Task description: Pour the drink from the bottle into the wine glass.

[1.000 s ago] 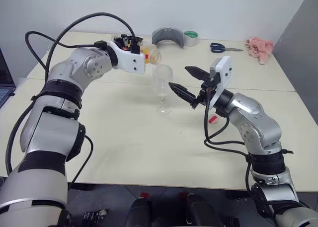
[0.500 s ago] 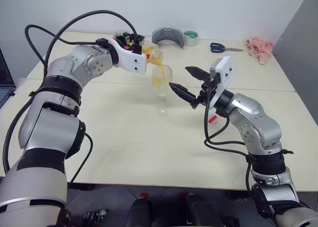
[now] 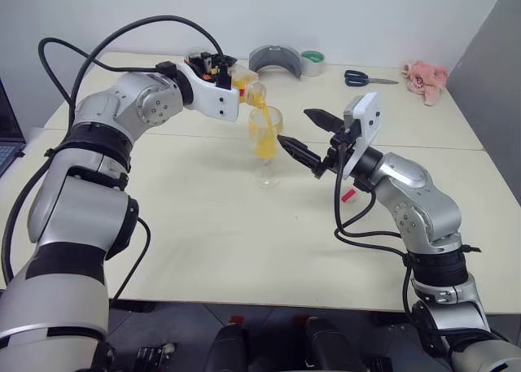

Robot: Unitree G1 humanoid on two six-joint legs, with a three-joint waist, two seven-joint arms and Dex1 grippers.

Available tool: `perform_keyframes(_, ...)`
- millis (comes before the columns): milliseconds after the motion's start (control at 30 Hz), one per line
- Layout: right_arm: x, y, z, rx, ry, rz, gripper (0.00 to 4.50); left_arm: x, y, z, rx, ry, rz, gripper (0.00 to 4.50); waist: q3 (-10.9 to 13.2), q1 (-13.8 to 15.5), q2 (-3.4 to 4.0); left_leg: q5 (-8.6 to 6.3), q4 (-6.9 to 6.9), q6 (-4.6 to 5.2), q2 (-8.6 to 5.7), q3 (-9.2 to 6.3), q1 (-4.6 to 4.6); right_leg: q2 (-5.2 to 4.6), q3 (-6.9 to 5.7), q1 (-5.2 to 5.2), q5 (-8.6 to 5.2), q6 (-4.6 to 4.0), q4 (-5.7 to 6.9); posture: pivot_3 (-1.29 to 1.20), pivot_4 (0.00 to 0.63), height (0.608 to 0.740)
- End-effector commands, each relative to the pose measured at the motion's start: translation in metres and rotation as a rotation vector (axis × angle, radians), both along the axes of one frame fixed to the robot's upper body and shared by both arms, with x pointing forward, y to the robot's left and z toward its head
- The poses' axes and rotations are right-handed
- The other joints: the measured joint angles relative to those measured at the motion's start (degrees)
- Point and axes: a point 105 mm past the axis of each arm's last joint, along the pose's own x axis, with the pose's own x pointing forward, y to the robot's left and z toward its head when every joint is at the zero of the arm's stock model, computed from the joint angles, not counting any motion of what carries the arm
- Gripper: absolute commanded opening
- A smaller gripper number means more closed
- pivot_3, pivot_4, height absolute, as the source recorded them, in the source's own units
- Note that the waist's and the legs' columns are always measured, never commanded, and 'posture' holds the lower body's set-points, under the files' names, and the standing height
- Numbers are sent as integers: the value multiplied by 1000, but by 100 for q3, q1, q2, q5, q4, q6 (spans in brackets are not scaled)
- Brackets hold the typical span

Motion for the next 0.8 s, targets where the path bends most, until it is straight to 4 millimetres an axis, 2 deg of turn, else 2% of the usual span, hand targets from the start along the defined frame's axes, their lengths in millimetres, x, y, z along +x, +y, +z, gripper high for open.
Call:
perform_keyframes(33,-5,-3,11,13,-58,-10,4500,-5,-1,31,-6,-93,-16,1656,0,0,0,0,0,0,-1,0,0,0,0,0,0,0,0,0,150,740)
perform_keyframes(800,-6,-2,10,7,-55,5,4500,-7,-2,33,-8,-104,-28,1656,0,0,0,0,2,0,-17,-1,1,-1,0,0,0,0,4,0,150,740)
